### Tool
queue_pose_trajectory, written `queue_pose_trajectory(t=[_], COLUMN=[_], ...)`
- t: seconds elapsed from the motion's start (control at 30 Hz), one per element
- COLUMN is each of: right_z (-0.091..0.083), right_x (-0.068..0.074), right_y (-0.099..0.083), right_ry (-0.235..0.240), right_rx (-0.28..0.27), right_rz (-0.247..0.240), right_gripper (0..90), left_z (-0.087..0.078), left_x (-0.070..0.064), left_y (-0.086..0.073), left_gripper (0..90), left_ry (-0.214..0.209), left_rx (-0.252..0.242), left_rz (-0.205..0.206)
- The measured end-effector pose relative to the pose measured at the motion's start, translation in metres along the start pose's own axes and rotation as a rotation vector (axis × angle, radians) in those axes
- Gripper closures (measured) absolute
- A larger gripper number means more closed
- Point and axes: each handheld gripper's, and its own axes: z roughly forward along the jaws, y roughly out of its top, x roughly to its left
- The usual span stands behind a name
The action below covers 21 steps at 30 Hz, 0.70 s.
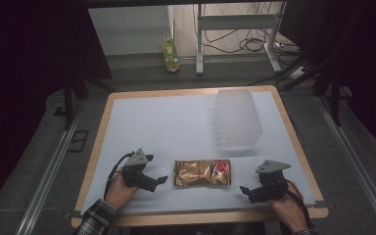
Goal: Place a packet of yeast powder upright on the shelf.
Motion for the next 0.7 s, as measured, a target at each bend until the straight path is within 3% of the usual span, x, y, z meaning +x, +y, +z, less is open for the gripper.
queue_pose_trajectory(t=[0.17, 0.33, 0.5, 0.7], right_z=[-0.0021, -0.0012, -0.0014, -0.0001], right_x=[0.0018, 0.0025, 0.0015, 0.0025], right_y=[0.0016, 0.0015, 0.0013, 0.0015], right_ry=[-0.012, -0.030, -0.035, -0.042], right_rx=[-0.026, -0.019, -0.023, -0.016], right_rz=[-0.025, -0.035, -0.026, -0.035], right_gripper=[0.0, 0.0, 0.0, 0.0], left_z=[0.0015, 0.0000, -0.0016, -0.0022], left_x=[-0.0019, -0.0032, -0.0082, -0.0099], left_y=[0.0018, 0.0036, 0.0069, 0.0097], left_gripper=[0.0, 1.5, 9.3, 19.1], left_ry=[-0.007, -0.017, 0.000, -0.011], left_rx=[0.006, -0.005, -0.009, -0.025], left_rz=[0.001, 0.007, 0.038, 0.035])
